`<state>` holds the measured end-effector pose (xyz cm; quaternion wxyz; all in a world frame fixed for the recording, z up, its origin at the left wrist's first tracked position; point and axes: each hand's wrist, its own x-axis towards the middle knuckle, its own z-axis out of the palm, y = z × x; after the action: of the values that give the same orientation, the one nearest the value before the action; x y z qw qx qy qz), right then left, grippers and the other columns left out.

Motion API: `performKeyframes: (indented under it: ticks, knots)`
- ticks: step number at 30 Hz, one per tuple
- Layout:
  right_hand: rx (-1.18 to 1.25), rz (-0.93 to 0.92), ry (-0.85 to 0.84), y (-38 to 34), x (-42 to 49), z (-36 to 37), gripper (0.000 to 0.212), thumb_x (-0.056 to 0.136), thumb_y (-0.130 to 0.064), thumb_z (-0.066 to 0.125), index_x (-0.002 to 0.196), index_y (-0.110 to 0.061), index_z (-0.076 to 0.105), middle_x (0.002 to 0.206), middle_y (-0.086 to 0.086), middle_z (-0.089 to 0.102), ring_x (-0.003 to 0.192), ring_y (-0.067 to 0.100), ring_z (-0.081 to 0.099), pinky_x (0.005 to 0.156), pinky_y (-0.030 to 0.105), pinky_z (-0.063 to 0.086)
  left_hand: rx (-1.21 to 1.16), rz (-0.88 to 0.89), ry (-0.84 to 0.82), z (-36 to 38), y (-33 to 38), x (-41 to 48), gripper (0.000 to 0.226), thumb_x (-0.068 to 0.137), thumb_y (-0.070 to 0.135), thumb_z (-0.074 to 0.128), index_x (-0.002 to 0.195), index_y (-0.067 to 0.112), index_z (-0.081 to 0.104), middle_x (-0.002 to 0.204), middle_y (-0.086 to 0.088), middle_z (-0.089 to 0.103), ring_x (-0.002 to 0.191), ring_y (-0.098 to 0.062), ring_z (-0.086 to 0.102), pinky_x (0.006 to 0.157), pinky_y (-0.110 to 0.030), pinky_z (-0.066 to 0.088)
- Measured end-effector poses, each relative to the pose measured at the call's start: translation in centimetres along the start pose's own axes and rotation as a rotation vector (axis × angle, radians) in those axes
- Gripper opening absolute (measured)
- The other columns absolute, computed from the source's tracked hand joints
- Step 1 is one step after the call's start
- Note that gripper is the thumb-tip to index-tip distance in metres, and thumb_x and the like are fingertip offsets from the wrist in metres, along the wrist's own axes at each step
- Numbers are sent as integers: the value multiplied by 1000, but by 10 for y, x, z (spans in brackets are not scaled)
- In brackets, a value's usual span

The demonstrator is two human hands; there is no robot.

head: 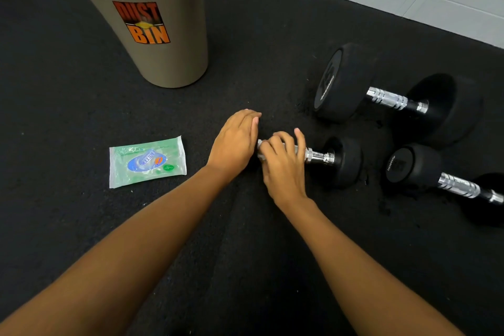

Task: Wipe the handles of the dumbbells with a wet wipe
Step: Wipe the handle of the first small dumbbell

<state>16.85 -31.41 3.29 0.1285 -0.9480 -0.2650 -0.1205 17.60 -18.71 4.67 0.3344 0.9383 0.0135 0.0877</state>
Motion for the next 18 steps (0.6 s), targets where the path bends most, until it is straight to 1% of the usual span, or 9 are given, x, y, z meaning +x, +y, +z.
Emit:
performKeyframes:
  ticks: [3,5,7,10,12,14,16,18]
  knots:
    - [-15,-9,7,6,1,1,19,75,-6,67,90,-13,58,89,5,60,103,26,54,111,47,17,-4,-10,-11,0,0,0,47,98,25,22,120,-1,55,121,-16,58,120,-25,49,106,-31,31]
    - [-3,18,17,14,-4,-2,16,76,-9,67,89,-14,59,90,4,60,104,25,53,111,47,17,-16,-17,-4,0,0,0,45,99,24,23,120,0,55,122,-15,58,121,-24,48,106,-29,29]
    - [16,59,26,21,-8,-4,16,77,-13,68,91,-14,60,91,2,61,106,24,51,111,46,16,-18,-16,6,1,0,1,45,99,24,23,120,0,55,122,-15,58,121,-24,48,106,-26,28]
    - [37,76,37,21,-8,-3,17,79,-13,68,94,-13,60,91,2,62,107,23,51,111,47,17,-29,-27,8,2,-1,2,40,98,20,27,121,1,54,122,-14,58,121,-22,47,105,-23,26]
    - [64,55,39,19,-4,-3,17,83,-15,63,99,-15,61,94,1,63,109,23,51,112,46,12,-34,-32,10,3,-2,2,38,100,19,28,120,1,54,122,-14,58,121,-22,47,105,-25,28]
    - [95,69,-7,20,5,-3,20,88,-20,55,106,-18,61,101,-2,65,113,22,48,112,44,3,-26,-22,12,4,-3,2,44,99,24,24,119,1,55,121,-14,58,120,-23,48,105,-27,29]
    - [150,189,-110,24,15,-4,23,94,-27,46,111,-22,61,108,-5,65,117,20,44,112,44,-2,-20,-11,12,3,-3,1,50,97,28,20,119,1,55,120,-14,58,120,-23,48,105,-27,29]
    - [213,327,-218,28,26,-5,27,96,-32,41,113,-24,60,114,-6,64,119,19,40,112,45,-3,-13,-6,11,3,-3,0,50,97,28,20,120,2,55,121,-13,58,121,-22,47,105,-25,27]
